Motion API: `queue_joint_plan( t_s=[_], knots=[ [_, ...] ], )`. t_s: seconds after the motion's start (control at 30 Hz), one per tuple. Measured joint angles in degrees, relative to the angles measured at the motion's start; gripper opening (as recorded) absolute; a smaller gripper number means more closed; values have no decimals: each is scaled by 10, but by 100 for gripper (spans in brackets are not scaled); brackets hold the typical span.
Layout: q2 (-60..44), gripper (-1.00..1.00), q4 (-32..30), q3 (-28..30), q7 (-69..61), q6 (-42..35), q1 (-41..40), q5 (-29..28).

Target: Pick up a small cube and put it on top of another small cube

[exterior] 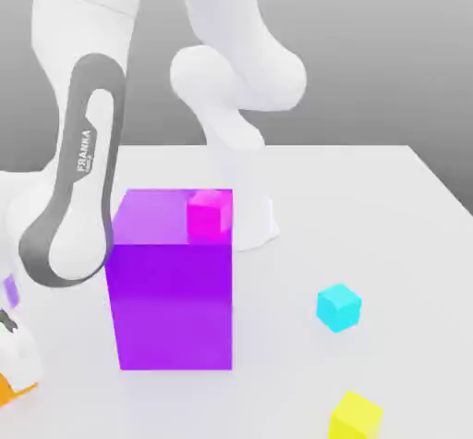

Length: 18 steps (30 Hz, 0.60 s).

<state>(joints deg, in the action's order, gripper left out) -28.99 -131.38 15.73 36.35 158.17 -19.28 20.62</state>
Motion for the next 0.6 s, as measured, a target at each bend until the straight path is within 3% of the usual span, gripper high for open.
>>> queue_joint_plan(
  t_s=[0.23,0.6],
  knots=[
    [95,-100,-23,42,39,-70,36,-58],
    [317,-100,-81,-6,18,-231,118,-111]
  ],
)
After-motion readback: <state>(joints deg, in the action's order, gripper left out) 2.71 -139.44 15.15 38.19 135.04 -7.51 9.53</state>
